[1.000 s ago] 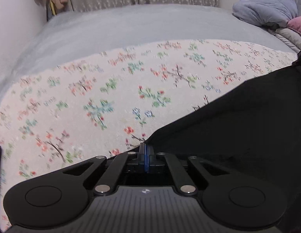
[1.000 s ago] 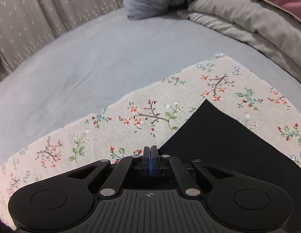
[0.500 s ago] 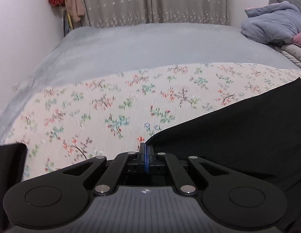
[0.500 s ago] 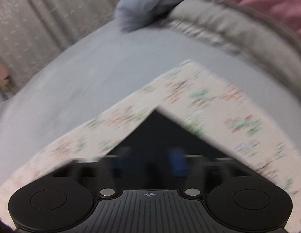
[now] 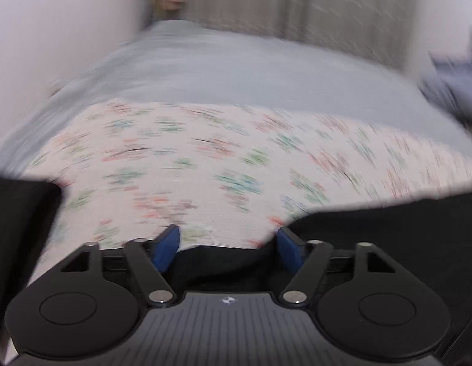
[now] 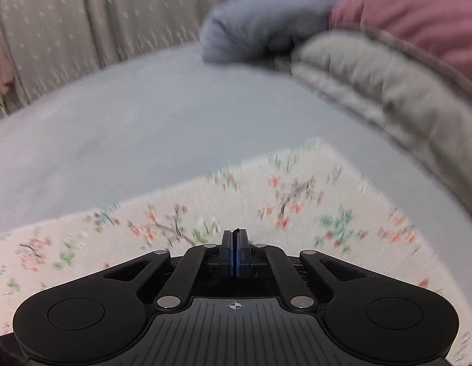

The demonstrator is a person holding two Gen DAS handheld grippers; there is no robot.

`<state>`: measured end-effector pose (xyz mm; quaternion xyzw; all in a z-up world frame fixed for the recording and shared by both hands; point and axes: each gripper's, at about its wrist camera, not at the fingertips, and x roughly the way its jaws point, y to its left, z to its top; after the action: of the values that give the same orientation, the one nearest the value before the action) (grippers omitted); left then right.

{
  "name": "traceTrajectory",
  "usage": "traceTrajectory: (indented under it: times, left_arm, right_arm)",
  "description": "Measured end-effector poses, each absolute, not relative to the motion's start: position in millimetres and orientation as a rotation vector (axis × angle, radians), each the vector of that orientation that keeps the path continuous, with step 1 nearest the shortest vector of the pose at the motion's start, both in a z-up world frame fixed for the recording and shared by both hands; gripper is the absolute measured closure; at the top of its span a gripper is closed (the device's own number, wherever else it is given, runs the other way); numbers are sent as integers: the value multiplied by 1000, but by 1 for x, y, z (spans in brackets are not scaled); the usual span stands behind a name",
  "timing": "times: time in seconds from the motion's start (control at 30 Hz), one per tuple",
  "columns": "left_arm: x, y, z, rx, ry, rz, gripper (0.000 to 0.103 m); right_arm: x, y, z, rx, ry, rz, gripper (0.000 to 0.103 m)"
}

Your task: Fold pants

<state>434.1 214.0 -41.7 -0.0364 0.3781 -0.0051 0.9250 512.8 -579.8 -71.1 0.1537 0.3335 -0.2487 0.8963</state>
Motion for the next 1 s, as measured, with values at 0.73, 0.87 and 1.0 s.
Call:
traceTrajectory:
  times: [0.73, 0.87, 1.0]
  left_arm:
    - [393, 262, -37, -304, 736, 178, 103]
    - [360, 271, -12, -377, 637, 142, 103]
    - [322, 275, 10, -460, 555, 108, 103]
  right_arm:
    - [405, -564, 9, 320, 506, -521, 103]
    - [352, -565, 33, 381, 436, -509, 103]
    - [283, -567, 47, 436, 402, -521, 103]
